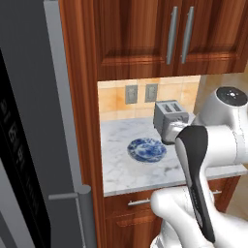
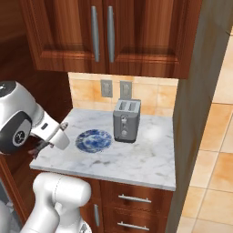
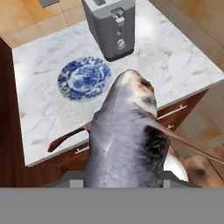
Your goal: Place the fish on the counter behind the older fish on the same shelf of the fridge to maintain FIFO order. Close the fridge door when finished.
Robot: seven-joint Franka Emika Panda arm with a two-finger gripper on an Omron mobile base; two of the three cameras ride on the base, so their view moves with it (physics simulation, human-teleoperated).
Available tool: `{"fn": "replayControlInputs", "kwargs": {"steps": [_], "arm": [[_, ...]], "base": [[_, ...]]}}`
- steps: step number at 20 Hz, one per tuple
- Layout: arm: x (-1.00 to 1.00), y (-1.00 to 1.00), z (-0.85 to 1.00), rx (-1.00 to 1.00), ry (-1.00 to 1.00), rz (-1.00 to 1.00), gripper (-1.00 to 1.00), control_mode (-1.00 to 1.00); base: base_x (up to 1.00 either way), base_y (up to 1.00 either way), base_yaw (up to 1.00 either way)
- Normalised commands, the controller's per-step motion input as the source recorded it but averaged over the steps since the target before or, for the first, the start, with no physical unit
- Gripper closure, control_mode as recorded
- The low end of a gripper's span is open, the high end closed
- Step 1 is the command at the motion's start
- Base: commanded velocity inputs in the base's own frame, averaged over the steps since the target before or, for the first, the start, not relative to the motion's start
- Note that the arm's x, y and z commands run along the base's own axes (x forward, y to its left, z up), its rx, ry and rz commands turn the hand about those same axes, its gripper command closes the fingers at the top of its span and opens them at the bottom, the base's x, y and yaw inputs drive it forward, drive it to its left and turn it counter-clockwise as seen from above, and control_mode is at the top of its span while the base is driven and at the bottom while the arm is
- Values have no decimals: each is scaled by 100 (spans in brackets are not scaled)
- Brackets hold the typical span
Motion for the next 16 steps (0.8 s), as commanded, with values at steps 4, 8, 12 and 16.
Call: {"fn": "replayControlInputs", "kwargs": {"steps": [4,8,12,16], "arm": [[0,-3,-3,0,0,0,100,-100],[-1,-4,0,0,0,0,100,100],[0,0,0,0,0,0,100,100],[0,0,0,0,0,0,100,100]], "base": [[0,0,0],[-20,-12,0],[-71,-10,0],[-100,-15,16]]}}
